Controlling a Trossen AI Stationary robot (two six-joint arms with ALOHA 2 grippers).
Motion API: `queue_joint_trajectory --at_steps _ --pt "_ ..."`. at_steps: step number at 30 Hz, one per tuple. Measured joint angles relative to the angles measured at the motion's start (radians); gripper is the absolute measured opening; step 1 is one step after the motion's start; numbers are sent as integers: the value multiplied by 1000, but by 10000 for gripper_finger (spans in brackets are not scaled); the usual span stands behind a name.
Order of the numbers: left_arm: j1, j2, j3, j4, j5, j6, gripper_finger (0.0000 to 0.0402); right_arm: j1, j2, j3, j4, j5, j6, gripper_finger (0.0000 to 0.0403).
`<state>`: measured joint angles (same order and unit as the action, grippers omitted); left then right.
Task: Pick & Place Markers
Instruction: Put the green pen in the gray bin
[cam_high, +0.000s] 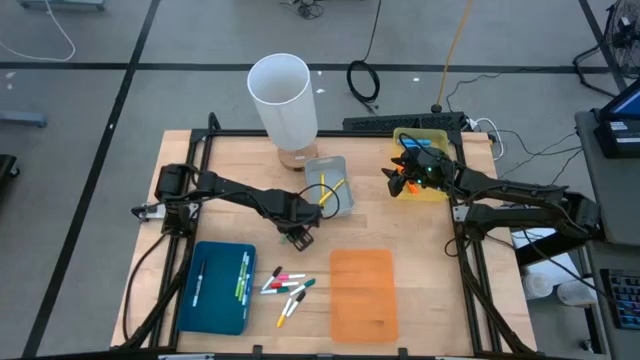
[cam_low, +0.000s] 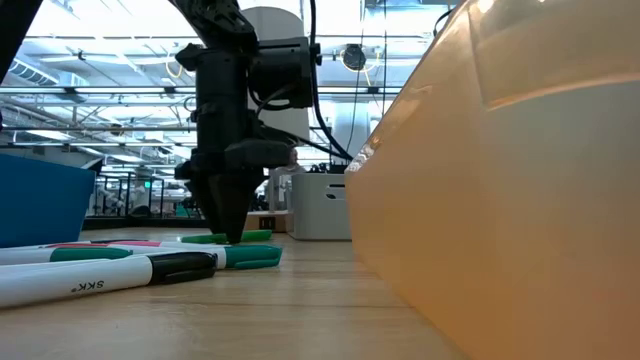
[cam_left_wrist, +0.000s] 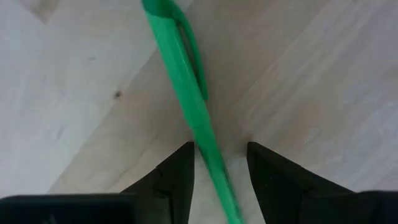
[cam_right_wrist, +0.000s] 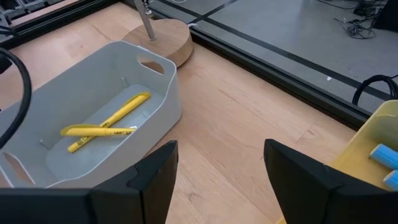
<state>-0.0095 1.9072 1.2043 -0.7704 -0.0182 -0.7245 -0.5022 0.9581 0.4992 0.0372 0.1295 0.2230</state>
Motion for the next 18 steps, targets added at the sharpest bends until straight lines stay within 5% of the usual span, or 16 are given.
queue_joint_trajectory --at_steps 11,18 --pt "24 -6 -69 48 30 -67 142 0 0 0 0 0 0 226" --pt "20 -9 -74 40 34 -56 37 0 0 0 0 0 0 226"
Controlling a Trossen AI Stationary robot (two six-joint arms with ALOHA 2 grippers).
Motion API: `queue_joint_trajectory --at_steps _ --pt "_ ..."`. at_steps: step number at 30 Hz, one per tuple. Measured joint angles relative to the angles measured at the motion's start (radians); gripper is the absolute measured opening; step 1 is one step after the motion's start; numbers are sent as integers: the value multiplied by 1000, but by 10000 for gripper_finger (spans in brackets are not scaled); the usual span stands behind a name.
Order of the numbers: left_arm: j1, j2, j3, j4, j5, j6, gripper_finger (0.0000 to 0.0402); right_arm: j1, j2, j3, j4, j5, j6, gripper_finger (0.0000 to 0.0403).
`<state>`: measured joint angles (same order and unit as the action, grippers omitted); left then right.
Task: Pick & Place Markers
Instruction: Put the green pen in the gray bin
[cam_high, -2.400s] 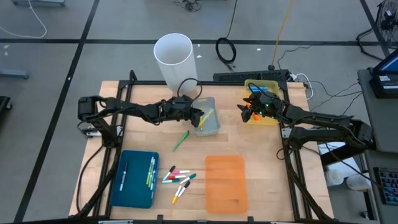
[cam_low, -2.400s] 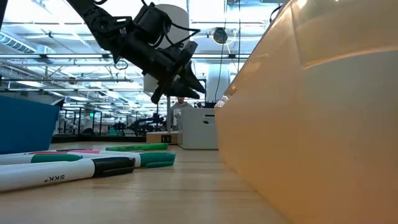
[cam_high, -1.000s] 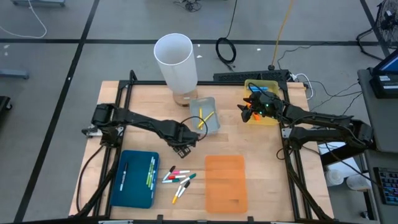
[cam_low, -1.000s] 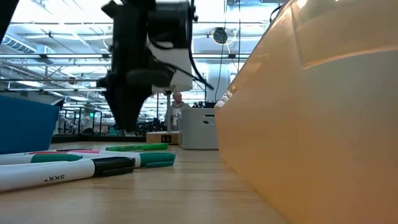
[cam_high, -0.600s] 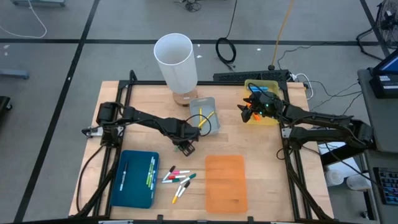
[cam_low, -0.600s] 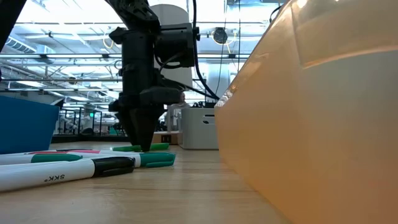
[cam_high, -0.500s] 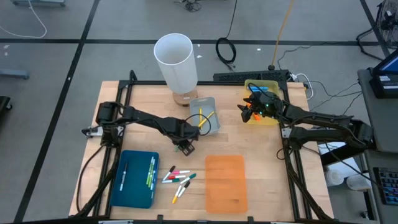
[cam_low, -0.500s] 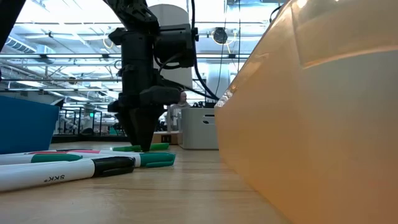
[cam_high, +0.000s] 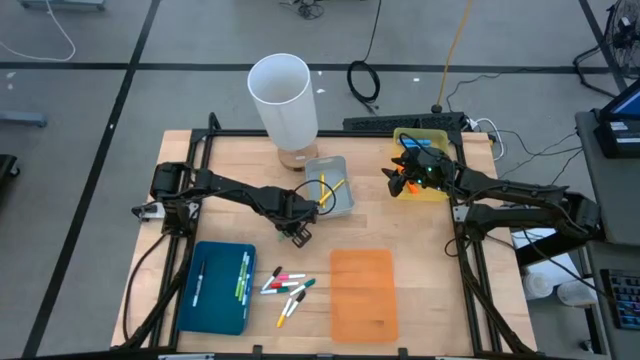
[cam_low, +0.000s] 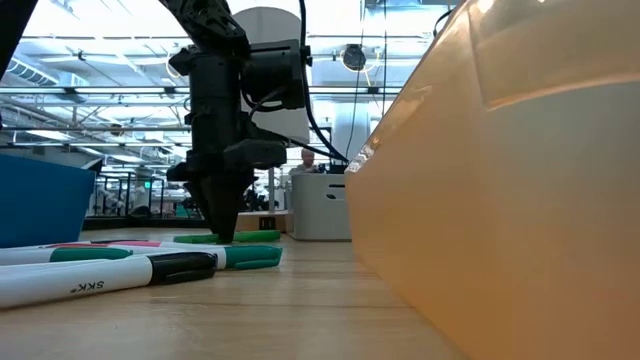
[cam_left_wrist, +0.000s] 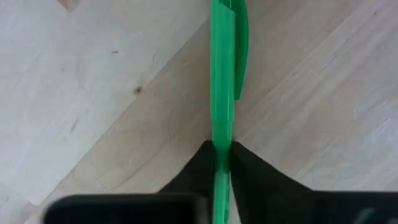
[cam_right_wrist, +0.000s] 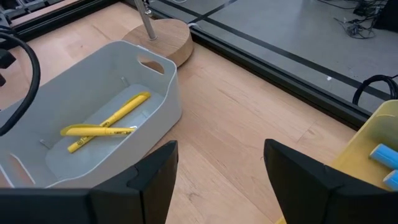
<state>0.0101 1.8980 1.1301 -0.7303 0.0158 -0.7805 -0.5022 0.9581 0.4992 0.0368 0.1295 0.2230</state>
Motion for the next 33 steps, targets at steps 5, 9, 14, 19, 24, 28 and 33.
queue_joint_trajectory --at_steps 5,9,14,19,24,28,33 --pt "-3 1 9 -22 -10 23 29 0 0 0 0 0 0 226" --pt "-18 -17 43 -112 -48 64 38 0 0 0 -2 0 0 226" --pt "-35 -130 57 -187 -88 49 19 0 0 0 -3 0 0 226" --pt "-68 -270 52 -244 -207 7 25 0 0 0 -3 1 0 226" --pt "-92 -382 53 -130 -395 58 37 0 0 0 1 1 0 226" --pt "-94 -407 57 106 -509 211 27 0 0 0 1 0 0 226" --pt "-34 -370 58 317 -451 328 26 0 0 0 1 0 4 226"
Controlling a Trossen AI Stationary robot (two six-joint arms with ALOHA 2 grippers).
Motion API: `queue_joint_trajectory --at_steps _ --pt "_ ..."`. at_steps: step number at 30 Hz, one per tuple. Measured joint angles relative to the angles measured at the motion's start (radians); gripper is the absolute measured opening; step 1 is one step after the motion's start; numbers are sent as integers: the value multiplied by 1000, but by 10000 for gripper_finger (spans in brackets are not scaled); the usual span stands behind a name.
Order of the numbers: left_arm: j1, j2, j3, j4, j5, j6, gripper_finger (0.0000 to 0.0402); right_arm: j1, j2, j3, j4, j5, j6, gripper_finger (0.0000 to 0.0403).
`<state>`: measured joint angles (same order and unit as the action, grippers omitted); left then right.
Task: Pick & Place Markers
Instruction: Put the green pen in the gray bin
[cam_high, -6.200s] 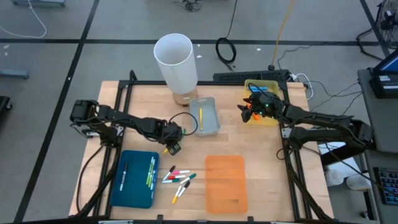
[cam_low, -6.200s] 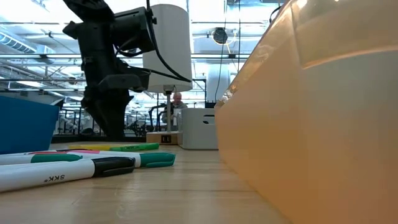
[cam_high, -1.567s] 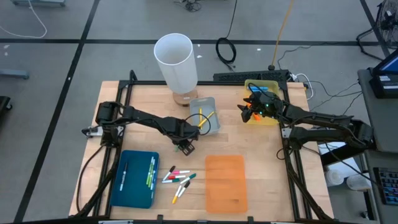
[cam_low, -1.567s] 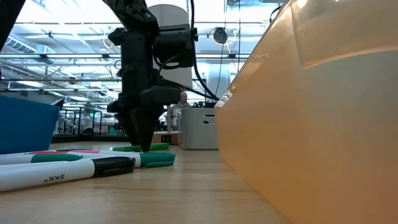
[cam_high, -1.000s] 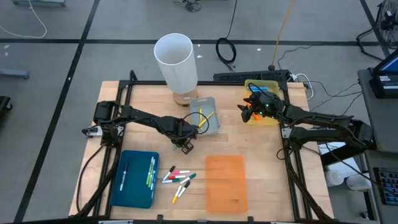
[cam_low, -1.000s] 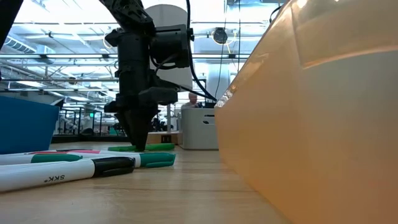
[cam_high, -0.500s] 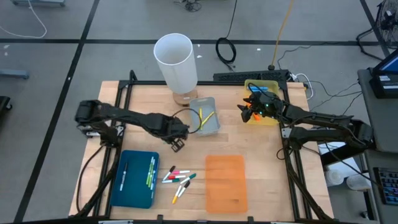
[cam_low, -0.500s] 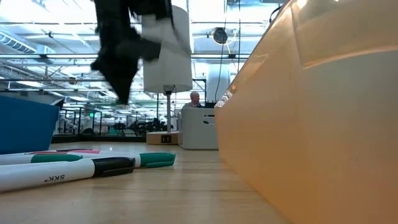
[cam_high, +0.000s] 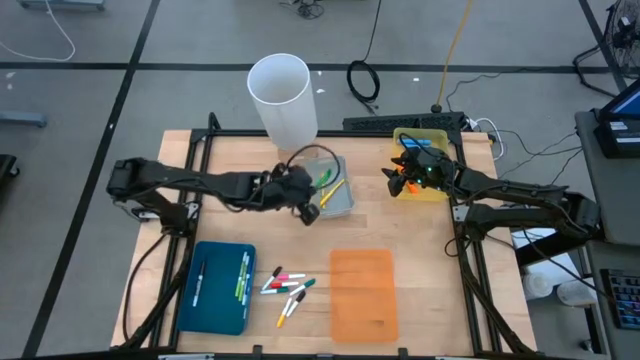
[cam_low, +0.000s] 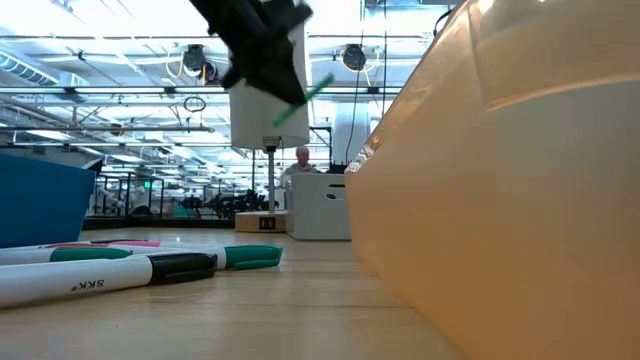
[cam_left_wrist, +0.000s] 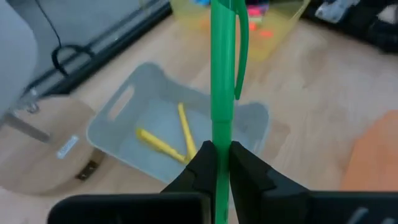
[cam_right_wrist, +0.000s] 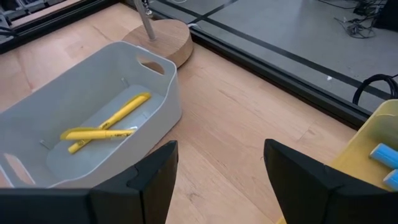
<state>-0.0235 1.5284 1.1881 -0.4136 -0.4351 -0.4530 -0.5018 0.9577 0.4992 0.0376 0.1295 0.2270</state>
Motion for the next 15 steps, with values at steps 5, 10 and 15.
queue_joint_trajectory --at_steps 5,10,15 --pt "104 78 -2 27 130 -57 29 0 0 0 -3 0 0 226" --pt "175 181 -2 141 247 -58 29 0 0 0 -2 0 -3 226" --pt "219 255 -2 207 333 -53 31 0 0 0 -3 0 -3 226"
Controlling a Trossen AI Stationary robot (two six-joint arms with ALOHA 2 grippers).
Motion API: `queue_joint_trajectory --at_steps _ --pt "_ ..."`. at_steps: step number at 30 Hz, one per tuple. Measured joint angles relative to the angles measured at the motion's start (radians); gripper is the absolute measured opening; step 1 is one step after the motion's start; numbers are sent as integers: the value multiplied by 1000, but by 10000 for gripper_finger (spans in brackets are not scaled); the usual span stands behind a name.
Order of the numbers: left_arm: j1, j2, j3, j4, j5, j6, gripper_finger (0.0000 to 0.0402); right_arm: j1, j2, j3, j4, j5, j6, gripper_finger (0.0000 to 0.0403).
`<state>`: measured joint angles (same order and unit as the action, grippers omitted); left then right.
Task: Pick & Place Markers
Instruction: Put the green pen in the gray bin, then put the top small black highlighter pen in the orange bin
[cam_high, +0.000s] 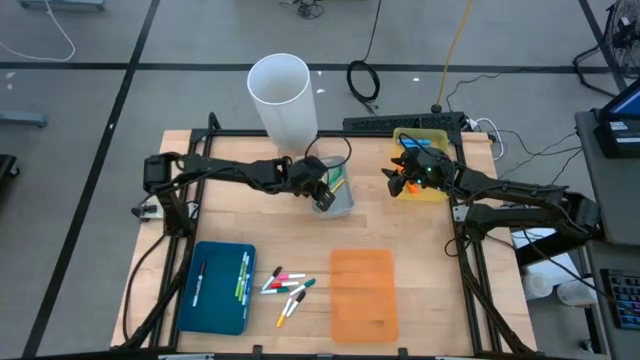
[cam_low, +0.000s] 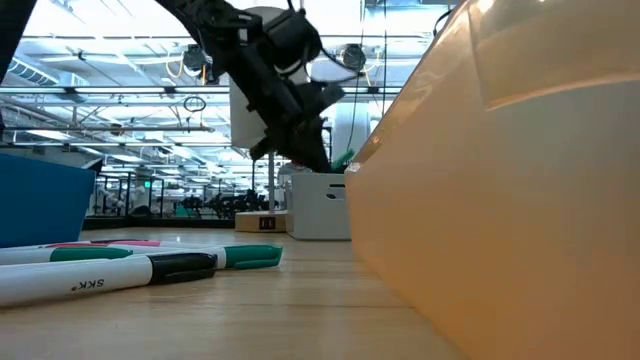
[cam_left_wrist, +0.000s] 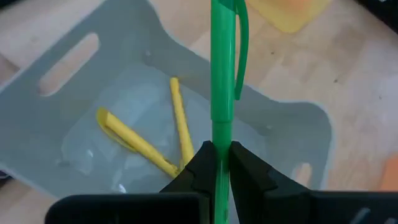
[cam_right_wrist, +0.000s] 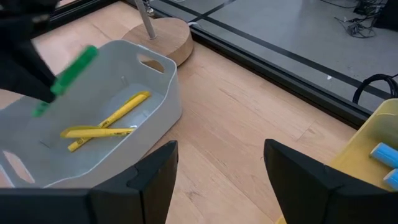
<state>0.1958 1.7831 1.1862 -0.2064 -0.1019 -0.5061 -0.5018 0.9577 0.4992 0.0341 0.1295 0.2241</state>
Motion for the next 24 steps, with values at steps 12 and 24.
queue_joint_trajectory --at_steps 12,24 --pt "17 -23 2 -52 63 67 132 0 0 0 0 0 -4 226" --pt "-143 -169 0 -563 345 224 156 0 0 0 1 0 -8 226"
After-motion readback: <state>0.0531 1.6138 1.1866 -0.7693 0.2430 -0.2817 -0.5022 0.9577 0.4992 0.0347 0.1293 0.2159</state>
